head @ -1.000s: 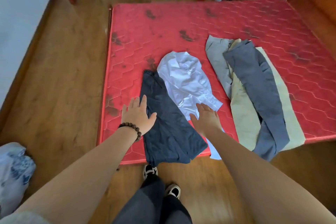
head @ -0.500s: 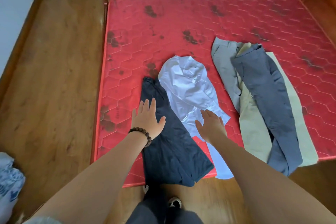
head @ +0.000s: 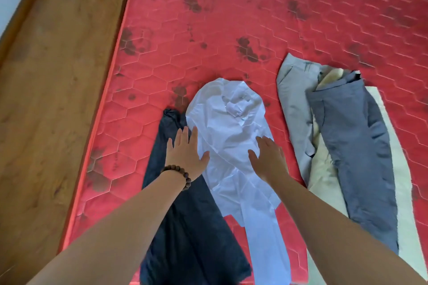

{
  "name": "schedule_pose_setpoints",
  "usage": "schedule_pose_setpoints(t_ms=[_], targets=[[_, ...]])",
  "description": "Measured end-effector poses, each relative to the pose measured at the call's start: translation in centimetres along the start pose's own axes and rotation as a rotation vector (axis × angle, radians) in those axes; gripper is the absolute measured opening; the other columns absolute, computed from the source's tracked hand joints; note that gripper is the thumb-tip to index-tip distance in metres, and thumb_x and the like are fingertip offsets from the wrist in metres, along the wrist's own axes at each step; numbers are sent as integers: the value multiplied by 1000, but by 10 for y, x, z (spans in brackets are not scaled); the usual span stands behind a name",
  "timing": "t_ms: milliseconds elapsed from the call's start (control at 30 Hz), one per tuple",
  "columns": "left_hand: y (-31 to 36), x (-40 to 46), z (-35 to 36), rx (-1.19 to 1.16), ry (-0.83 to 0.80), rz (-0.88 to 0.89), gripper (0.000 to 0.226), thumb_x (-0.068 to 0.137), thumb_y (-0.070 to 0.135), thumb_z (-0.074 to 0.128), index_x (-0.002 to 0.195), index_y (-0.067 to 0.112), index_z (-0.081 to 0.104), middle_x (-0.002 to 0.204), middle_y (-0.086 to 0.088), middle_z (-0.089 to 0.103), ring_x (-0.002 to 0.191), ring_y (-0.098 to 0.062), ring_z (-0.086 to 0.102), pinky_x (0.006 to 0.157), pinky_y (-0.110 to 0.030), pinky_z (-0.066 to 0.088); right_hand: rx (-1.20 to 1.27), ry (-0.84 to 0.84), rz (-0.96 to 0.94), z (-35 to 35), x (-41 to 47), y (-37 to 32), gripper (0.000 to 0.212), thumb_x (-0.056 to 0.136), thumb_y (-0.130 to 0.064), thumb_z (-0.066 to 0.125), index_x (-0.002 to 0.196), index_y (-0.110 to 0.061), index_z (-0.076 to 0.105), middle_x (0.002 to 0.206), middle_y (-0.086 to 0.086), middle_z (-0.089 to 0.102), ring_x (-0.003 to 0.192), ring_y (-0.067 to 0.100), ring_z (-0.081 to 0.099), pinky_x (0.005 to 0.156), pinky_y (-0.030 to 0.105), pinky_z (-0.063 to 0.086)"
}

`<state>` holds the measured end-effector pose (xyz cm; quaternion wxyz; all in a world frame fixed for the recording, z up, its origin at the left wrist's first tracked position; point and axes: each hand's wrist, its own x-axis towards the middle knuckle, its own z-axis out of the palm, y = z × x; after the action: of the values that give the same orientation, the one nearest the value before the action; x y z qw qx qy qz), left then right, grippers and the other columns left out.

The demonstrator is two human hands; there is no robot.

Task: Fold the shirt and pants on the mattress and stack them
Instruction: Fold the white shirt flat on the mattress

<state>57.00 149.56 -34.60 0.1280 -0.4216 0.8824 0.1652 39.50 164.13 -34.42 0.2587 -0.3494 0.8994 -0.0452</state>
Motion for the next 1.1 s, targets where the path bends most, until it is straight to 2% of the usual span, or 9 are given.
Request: schedule_pose_setpoints(t_ms=[200, 467, 567, 667, 733, 800, 867, 933, 1100], targets=[[31, 80, 58, -32, 25, -25, 83, 93, 59, 33, 152, 19, -10, 161, -7, -8, 148, -23, -7, 120, -45, 5, 73, 111, -8, 29, 97, 42, 59, 98, -36, 46, 149, -13, 29, 157, 11, 22, 146, 24, 17, 117, 41, 17], [31, 220, 127, -63, 183, -7, 96, 88, 64, 41, 151, 15, -14, 160, -7, -13, 148, -23, -11, 119, -44, 0, 192, 194, -4, 100, 198, 76, 81, 90, -48, 58, 153, -20, 15, 159, 14, 8, 146, 29, 10, 118, 42, 16], [31, 252, 149, -69, 235, 29, 97, 90, 56, 48, 151, 6, -8, 161, -9, -4, 148, -23, -4, 120, -41, 4, 169, 232, -13, 118, 222, 86, 90, 86, -50, 62, 154, -20, 11, 159, 17, 3, 146, 31, 9, 118, 42, 14], [29, 267, 160, -137, 260, 34, 81, 93, 39, 55, 150, 2, 11, 154, -13, 26, 142, -28, 24, 115, -38, 25, 145, 235, -20, 128, 229, 88, 95, 82, -54, 64, 153, -17, 13, 156, 21, 13, 143, 35, 18, 115, 44, 22], [27, 271, 165, -125, 298, 54, 53, 95, 30, 53, 138, 4, 37, 133, -12, 48, 125, -28, 43, 99, -35, 39, 49, 274, 9, 131, 230, 87, 91, 82, -57, 62, 152, -16, 19, 147, 16, 32, 133, 34, 33, 106, 43, 33], [28, 271, 167, -49, 301, 111, 31, 98, 22, 46, 124, 6, 50, 118, -10, 56, 112, -26, 49, 85, -33, 41, -18, 321, 33, 132, 232, 85, 77, 86, -50, 62, 147, -16, 28, 130, 11, 46, 119, 30, 44, 91, 39, 42], [29, 267, 168, -68, 291, 150, 28, 98, 16, 42, 122, 8, 54, 116, -7, 58, 109, -25, 50, 83, -33, 42, 19, 322, 17, 130, 232, 83, 53, 91, -28, 59, 139, -16, 40, 120, 9, 50, 109, 29, 50, 74, 33, 42], [30, 257, 167, -105, 270, 177, 28, 98, 17, 43, 122, 9, 56, 114, -6, 59, 107, -24, 51, 81, -32, 42, 60, 311, 15, 128, 227, 85, 41, 89, -7, 52, 129, -14, 50, 114, 9, 53, 100, 30, 55, 66, 30, 34], [45, 209, 167, -136, 199, 273, 29, 100, 29, 40, 112, 9, 58, 105, -5, 59, 97, -24, 53, 76, -31, 42, 149, 367, 47, 116, 187, 103, 33, 87, 0, 53, 118, -8, 59, 115, 12, 57, 98, 35, 57, 66, 36, 40]])
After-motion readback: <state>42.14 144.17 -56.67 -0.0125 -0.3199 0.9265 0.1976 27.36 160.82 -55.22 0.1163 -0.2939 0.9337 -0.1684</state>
